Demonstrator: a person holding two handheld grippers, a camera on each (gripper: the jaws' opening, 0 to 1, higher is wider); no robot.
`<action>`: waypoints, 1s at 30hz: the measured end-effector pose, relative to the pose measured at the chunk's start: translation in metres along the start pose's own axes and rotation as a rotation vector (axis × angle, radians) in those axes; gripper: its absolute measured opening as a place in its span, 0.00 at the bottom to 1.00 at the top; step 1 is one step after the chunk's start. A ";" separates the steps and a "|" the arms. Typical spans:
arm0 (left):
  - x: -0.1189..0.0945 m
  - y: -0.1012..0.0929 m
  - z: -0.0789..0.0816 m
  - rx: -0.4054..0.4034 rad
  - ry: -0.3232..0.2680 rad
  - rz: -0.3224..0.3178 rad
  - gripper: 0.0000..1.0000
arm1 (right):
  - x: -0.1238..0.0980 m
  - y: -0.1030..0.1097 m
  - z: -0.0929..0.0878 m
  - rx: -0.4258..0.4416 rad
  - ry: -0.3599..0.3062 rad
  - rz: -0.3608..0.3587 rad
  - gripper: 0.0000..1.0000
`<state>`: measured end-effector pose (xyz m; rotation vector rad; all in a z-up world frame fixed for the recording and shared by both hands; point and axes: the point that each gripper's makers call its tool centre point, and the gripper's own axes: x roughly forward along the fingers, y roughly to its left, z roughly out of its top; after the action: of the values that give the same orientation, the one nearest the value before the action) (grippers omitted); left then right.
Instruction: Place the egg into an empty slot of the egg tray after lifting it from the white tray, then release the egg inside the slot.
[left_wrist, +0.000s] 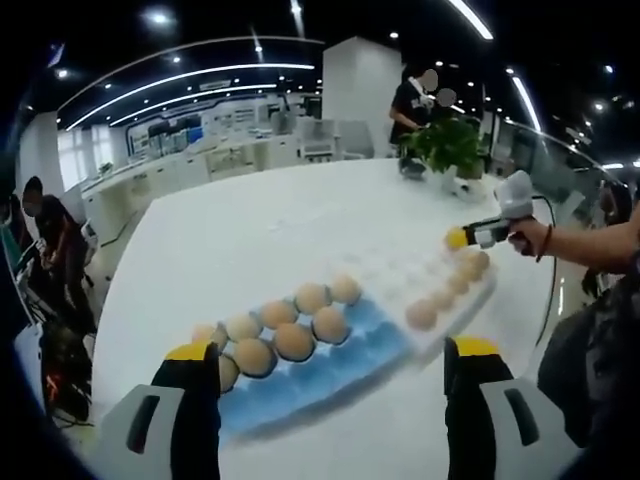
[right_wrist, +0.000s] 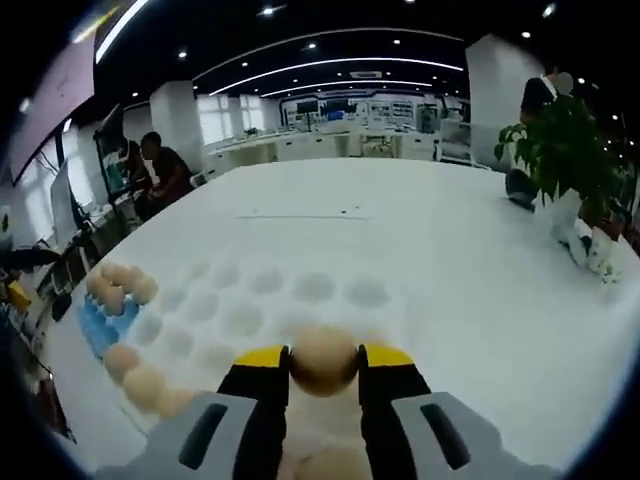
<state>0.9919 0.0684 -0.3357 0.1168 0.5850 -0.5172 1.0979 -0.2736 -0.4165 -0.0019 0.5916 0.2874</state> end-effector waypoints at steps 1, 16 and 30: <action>0.000 0.000 -0.001 -0.001 0.001 0.002 0.95 | 0.000 0.000 0.000 0.002 0.000 -0.001 0.28; -0.003 0.000 0.000 -0.008 -0.008 0.000 0.95 | -0.001 0.002 0.002 0.013 -0.003 -0.008 0.27; -0.003 0.001 -0.002 0.002 -0.003 -0.010 0.94 | -0.003 0.021 0.010 -0.008 -0.011 0.027 0.27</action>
<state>0.9895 0.0714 -0.3355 0.1145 0.5825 -0.5278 1.0952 -0.2534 -0.4053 0.0003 0.5804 0.3154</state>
